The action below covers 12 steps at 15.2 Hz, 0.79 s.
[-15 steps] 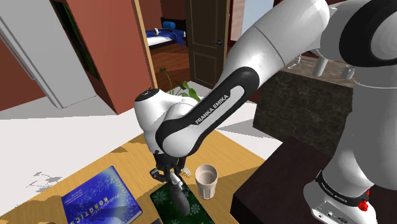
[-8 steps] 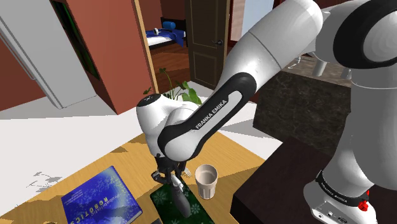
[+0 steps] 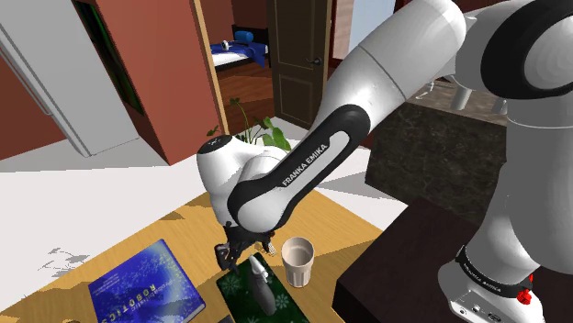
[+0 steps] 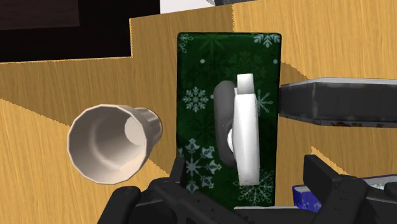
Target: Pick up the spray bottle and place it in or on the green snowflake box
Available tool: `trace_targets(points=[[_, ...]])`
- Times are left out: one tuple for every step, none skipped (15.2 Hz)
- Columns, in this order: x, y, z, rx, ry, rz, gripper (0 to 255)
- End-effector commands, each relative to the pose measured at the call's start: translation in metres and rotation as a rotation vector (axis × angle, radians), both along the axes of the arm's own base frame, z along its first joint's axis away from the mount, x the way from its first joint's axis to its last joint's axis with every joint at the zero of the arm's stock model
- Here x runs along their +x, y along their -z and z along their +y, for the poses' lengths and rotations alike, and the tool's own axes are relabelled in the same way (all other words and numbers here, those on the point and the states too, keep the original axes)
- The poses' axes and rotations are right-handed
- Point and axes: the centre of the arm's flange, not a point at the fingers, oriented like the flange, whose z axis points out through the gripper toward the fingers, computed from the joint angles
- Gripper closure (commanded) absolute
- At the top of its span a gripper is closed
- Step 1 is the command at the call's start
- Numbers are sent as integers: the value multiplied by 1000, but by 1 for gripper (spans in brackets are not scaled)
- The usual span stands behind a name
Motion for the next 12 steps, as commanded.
trace_targets(points=[[2,-13,0,0,0,0,0],[4,-26,0,0,0,0,0],[6,-39,0,0,0,0,0],[7,-49,-1,0,0,0,0],[7,-49,-1,0,0,0,0],[7,-49,-1,0,0,0,0],[7,-49,-1,0,0,0,0],[7,-49,-1,0,0,0,0],[7,-49,-1,0,0,0,0],[7,-49,-1,0,0,0,0],[7,-49,-1,0,0,0,0],[7,-49,-1,0,0,0,0]])
